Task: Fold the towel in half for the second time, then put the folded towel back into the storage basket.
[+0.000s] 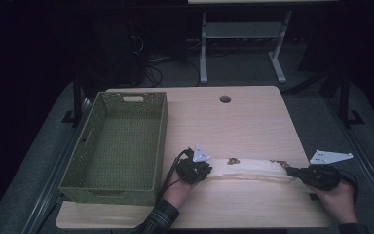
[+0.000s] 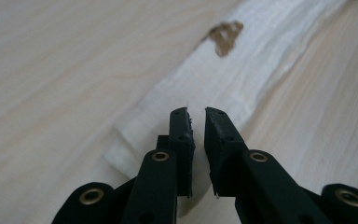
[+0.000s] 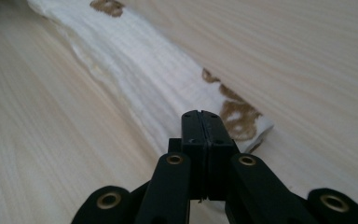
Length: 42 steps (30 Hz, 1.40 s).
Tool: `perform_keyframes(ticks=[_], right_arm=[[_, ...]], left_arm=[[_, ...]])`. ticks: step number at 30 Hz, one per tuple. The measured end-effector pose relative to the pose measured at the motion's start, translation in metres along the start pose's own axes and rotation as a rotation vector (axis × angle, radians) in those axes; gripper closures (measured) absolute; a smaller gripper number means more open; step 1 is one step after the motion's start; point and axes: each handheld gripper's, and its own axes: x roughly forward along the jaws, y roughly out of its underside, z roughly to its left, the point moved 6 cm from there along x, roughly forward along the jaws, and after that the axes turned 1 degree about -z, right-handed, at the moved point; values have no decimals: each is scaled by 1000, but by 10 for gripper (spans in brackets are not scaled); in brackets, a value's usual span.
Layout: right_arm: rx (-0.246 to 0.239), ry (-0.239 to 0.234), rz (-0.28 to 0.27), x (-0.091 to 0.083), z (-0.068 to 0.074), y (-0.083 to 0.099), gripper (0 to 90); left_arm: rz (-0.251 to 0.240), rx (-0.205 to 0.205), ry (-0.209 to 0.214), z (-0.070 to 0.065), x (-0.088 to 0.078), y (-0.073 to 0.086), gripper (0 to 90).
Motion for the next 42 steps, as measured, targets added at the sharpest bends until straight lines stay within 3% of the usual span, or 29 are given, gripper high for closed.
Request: perform_keyframes(ticks=[3, 6, 9, 11, 13, 15, 18, 20, 25, 28, 31, 42], right_arm=[[10, -16, 45, 5, 2, 9, 896], [11, -19, 48, 6, 3, 11, 898], [3, -8, 61, 7, 2, 11, 900], [-18, 10, 77, 8, 1, 10, 900], [-28, 14, 78, 10, 0, 10, 900], [-16, 3, 70, 10, -1, 10, 900], [-7, 8, 52, 6, 0, 8, 899], [3, -7, 7, -1, 1, 4, 899], [16, -36, -9, -4, 10, 3, 899], [22, -59, 0, -2, 20, 4, 899], [10, -47, 40, 5, 24, 6, 899], [-3, 3, 71, 17, 9, 3, 900]], left_arm=[[33, 24, -6, 0, 2, 5, 816], [46, 40, -16, 1, 4, 7, 825], [58, 62, -35, 2, 6, 8, 838], [72, 102, -56, 2, 6, 8, 840], [73, 107, -63, 1, 7, 8, 838], [72, 98, -58, 1, 5, 7, 829], [45, 67, -40, 1, 1, 4, 748], [29, 50, -27, 1, -2, 2, 670], [18, 24, 13, -2, -10, 1, 566], [4, 21, 12, -4, -14, 3, 506], [3, 15, 14, -4, -16, 4, 441], [-3, 6, 15, -5, -12, 4, 370]])
